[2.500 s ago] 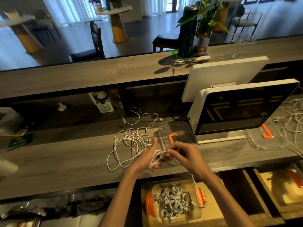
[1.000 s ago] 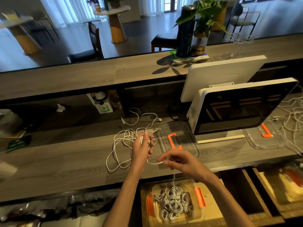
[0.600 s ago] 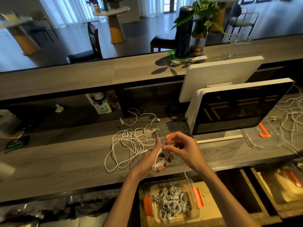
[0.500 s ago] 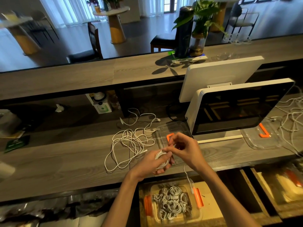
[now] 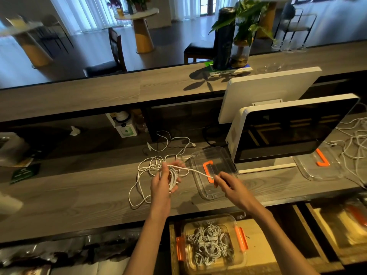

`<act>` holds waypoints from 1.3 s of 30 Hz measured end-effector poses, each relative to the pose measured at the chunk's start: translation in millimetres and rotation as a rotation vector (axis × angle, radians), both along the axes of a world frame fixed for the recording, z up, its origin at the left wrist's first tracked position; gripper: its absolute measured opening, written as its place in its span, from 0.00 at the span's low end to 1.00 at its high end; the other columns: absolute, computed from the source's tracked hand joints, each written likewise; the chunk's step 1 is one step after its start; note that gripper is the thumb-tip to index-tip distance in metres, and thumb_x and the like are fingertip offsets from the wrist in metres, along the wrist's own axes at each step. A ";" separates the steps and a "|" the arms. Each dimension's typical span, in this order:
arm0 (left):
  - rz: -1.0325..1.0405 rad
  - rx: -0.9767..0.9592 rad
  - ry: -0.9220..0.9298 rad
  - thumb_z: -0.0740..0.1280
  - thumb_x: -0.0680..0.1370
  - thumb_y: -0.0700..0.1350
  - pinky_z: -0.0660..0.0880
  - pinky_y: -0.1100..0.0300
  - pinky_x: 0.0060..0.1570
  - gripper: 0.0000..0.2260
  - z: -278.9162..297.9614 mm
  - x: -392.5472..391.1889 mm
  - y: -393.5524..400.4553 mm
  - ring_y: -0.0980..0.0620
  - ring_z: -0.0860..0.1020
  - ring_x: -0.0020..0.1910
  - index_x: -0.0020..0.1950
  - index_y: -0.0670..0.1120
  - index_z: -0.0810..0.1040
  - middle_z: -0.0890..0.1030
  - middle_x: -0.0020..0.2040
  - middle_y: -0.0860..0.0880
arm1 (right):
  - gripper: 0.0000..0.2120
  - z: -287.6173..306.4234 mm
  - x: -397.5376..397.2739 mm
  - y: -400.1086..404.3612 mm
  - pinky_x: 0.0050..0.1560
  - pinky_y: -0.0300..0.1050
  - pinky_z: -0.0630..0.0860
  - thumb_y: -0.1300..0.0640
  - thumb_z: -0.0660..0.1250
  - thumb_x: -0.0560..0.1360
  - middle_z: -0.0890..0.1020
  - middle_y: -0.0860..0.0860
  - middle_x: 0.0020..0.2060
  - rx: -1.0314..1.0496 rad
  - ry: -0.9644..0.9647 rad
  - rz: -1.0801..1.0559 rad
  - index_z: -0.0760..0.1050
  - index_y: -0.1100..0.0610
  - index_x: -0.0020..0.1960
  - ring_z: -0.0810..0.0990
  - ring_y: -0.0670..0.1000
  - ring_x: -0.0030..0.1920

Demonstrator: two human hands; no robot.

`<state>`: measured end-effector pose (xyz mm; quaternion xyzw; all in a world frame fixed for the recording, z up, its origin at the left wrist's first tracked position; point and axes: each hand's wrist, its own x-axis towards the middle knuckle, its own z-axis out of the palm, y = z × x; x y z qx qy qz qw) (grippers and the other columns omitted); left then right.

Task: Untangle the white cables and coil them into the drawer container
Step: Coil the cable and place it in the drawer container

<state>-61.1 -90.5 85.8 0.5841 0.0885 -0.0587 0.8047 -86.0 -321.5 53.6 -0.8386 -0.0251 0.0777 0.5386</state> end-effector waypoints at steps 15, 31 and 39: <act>0.292 -0.158 0.122 0.58 0.85 0.55 0.79 0.51 0.39 0.17 -7.0 22.2 -2.7 0.50 0.75 0.31 0.50 0.44 0.77 0.77 0.36 0.48 | 0.11 -10.3 -22.3 22.8 0.43 0.42 0.78 0.47 0.66 0.81 0.82 0.52 0.41 -0.105 0.157 0.250 0.78 0.55 0.51 0.80 0.44 0.39; -0.438 0.441 0.194 0.55 0.81 0.66 0.72 0.62 0.31 0.29 0.3 2.7 -22.9 0.53 0.77 0.34 0.54 0.43 0.82 0.81 0.40 0.47 | 0.07 51.2 11.1 20.5 0.48 0.55 0.78 0.51 0.66 0.83 0.81 0.51 0.41 0.187 -0.148 0.087 0.82 0.52 0.53 0.80 0.54 0.44; -0.738 0.030 0.166 0.44 0.80 0.72 0.59 0.63 0.25 0.40 9.1 -4.6 -30.0 0.51 0.69 0.30 0.53 0.40 0.82 0.78 0.42 0.37 | 0.07 50.3 32.6 28.7 0.47 0.44 0.80 0.52 0.68 0.82 0.83 0.45 0.41 0.079 -0.194 0.020 0.82 0.53 0.52 0.82 0.48 0.44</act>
